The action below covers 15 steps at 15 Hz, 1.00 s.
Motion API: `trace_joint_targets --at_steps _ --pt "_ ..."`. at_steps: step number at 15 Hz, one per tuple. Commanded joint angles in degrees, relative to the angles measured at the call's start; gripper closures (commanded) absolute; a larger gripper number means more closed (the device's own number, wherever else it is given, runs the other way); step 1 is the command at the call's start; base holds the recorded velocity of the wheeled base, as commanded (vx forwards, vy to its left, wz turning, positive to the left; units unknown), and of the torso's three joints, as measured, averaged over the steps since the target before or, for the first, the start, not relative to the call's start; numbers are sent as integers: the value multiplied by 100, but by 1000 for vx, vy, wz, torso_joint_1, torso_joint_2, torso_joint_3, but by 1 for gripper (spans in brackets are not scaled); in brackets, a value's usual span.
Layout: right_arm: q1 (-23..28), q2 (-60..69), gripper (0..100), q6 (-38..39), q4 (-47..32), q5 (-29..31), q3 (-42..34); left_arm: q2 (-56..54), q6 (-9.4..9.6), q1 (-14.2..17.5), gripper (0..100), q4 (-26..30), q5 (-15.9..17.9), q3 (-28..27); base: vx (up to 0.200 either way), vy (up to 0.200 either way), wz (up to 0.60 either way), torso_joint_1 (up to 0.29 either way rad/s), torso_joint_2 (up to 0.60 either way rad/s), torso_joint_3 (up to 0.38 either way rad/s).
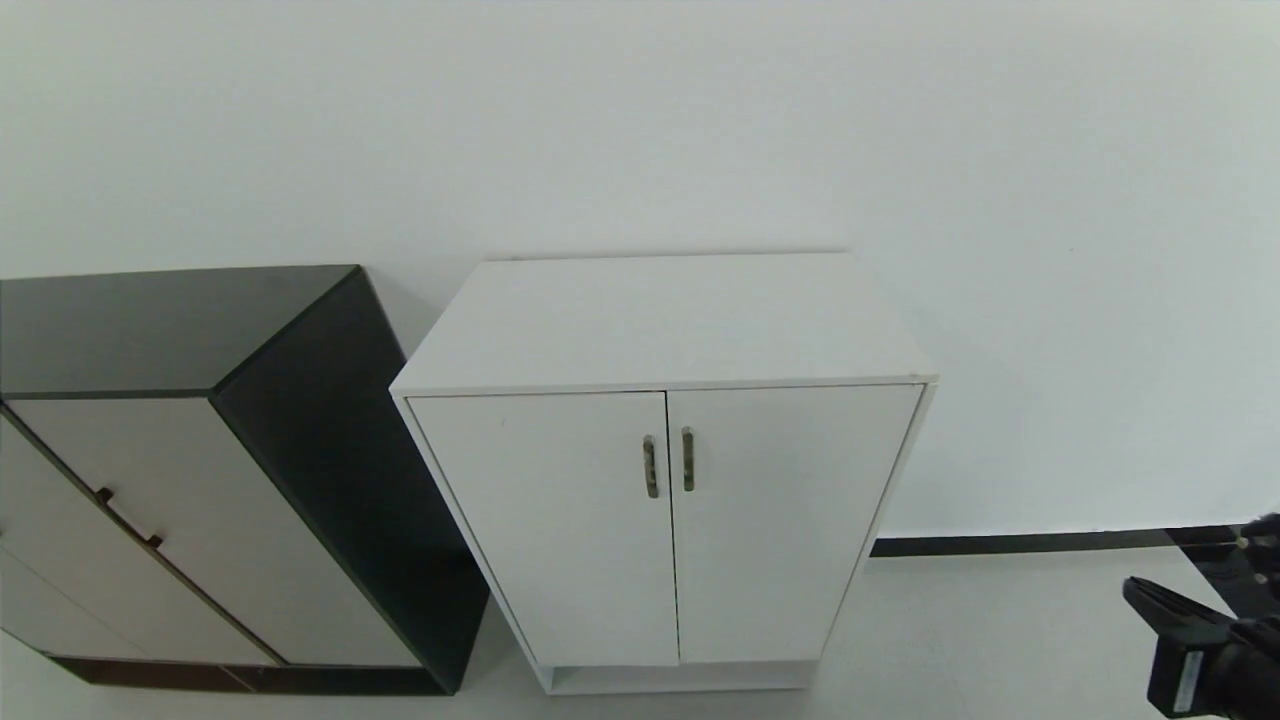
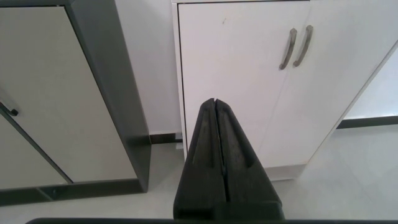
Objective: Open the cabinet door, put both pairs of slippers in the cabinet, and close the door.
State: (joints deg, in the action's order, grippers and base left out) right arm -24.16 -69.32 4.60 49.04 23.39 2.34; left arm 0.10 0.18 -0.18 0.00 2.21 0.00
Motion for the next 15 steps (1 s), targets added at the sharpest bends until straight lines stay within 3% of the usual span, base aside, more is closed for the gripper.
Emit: trace_joint_targets --at_steps 1,8,10,13,15 --pt "-1 1535 100 24 -967 -37 -225 8 -1 1 100 0 -1 0 0 0 0 0 0 0" --pt "8 5042 100 33 -4263 -810 -181 -1 -1 1 100 0 -1 0 0 0 0 0 0 0" --pt "201 5622 100 24 -4781 -1109 -208 8 8 1 100 0 -1 0 0 0 0 0 0 0" --pt "324 5824 100 6 -4816 -1329 -190 8 -1 1 100 0 -1 0 0 0 0 0 0 0" --pt "395 5956 100 -187 -4887 -1909 -216 8 8 1 100 0 -1 0 0 0 0 0 0 0"
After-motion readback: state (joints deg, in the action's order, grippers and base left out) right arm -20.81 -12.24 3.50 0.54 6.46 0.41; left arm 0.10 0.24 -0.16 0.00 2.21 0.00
